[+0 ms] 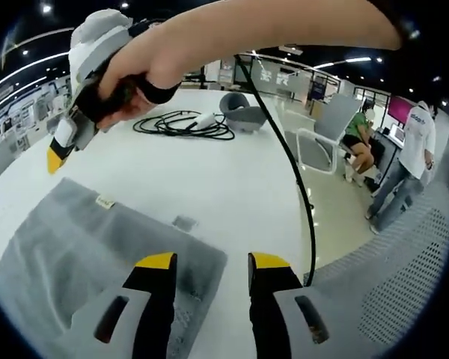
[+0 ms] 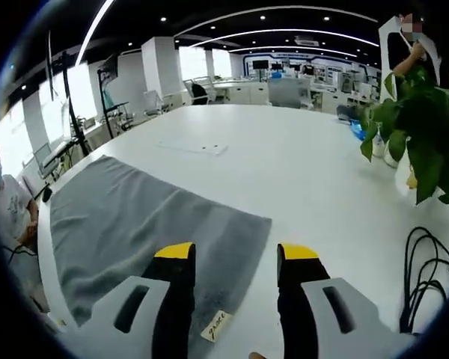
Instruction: Fold the towel on the table until its edges align and the towel forms a compact rectangular stack.
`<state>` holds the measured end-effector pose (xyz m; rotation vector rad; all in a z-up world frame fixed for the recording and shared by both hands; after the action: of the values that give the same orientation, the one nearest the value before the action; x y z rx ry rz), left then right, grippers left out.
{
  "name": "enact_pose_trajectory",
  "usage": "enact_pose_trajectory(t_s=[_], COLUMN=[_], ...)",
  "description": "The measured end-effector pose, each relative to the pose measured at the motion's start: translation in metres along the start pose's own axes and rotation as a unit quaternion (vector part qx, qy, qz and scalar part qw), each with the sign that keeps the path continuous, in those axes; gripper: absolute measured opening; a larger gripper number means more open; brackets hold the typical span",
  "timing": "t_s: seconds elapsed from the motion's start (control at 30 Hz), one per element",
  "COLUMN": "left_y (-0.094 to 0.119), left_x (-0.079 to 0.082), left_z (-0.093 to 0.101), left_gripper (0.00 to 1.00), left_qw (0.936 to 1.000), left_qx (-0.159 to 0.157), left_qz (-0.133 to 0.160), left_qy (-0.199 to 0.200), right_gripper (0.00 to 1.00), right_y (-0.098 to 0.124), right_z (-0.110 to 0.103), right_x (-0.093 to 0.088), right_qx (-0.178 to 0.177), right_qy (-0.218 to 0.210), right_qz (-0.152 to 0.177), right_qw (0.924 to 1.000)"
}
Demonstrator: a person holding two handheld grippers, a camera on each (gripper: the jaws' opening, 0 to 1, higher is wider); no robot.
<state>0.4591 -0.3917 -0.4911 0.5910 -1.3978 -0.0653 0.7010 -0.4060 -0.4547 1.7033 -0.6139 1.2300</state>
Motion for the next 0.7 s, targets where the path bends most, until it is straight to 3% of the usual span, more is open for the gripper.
enact_pose_trajectory(t_s=[0.17, 0.5, 0.7], left_y=[-0.006, -0.014, -0.018], left_x=[0.003, -0.009, -0.012], left_z=[-0.002, -0.002, -0.006], left_gripper=[0.38, 0.35, 0.26], left_qw=[0.9999, 1.0000, 0.9999], left_qx=[0.004, 0.004, 0.011], left_qz=[0.011, -0.005, -0.008], left_qy=[0.009, -0.002, -0.003], right_gripper=[0.40, 0.40, 0.38], right_y=[-0.013, -0.026, -0.041], right_z=[0.003, -0.002, 0.007], right_x=[-0.004, -0.027, -0.033], right_qx=[-0.010, -0.007, -0.013], right_qy=[-0.018, -0.007, -0.003], right_qz=[-0.001, -0.037, -0.051], right_qw=[0.9998, 0.9993, 0.9986])
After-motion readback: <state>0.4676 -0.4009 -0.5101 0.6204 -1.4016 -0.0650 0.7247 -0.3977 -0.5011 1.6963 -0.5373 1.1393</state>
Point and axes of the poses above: the point that each gripper's makers call its tool centre point, and the gripper's own axes: y roughly backward along the fingers, z roughly to its right, x roughly out of its top, the point moved 1 cm from there along y, roughly backward along the fingers, and after that the axes turned 13 degrees about z, right-handed, at the moved point
